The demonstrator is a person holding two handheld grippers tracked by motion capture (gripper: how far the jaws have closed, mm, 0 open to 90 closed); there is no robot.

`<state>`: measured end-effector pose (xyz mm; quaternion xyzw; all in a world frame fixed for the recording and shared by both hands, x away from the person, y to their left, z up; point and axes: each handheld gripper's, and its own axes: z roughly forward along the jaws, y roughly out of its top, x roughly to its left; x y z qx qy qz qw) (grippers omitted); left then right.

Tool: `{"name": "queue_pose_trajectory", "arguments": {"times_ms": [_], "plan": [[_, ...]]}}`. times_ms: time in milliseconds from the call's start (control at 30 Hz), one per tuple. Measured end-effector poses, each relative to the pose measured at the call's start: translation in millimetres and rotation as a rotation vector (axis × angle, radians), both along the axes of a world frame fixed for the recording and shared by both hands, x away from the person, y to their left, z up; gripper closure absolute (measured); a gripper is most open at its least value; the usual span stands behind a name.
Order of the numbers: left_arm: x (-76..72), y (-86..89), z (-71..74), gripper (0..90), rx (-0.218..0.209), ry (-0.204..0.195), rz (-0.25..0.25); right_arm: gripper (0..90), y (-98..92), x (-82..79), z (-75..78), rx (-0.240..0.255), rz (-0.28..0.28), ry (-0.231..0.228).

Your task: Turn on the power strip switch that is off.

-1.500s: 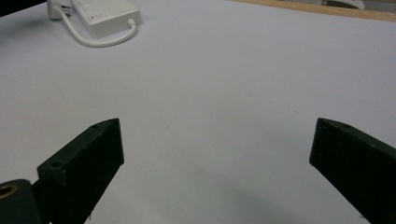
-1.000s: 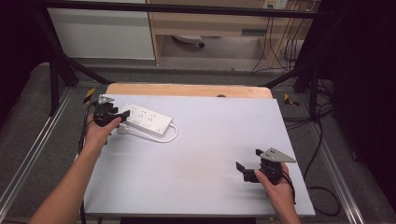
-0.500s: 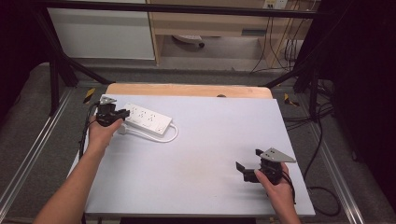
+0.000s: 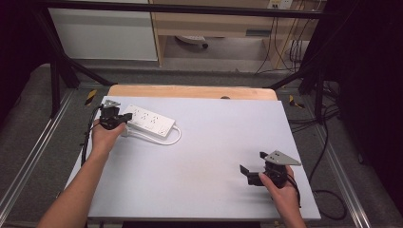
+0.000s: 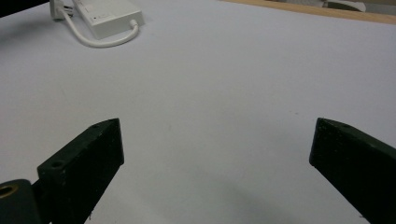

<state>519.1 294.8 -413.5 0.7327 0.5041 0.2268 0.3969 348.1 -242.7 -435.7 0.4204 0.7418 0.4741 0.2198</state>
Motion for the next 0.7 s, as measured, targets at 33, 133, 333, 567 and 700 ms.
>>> {"name": "queue_pose_trajectory", "arguments": {"times_ms": [33,133,333,567,700], "plan": [[0.0,-0.1,-0.5,89.4,0.001,-0.001,-0.002,3.4,0.0,0.0,0.0,0.0,0.0,0.0],[-0.2,0.1,-2.0,89.9,-0.003,0.002,0.0,3.4,0.3,0.3,-0.2,-0.002,0.002,0.0],[-0.2,1.8,-5.5,89.9,-0.002,0.011,-0.001,3.4,0.2,-0.3,0.2,-0.002,0.002,-0.004],[0.3,1.3,-7.6,90.0,0.003,0.011,-0.003,3.4,0.2,0.1,0.2,-0.001,0.001,-0.003],[0.7,0.0,-8.8,90.0,0.005,0.012,-0.007,3.4,0.3,0.0,0.2,-0.005,0.003,-0.005]]}}
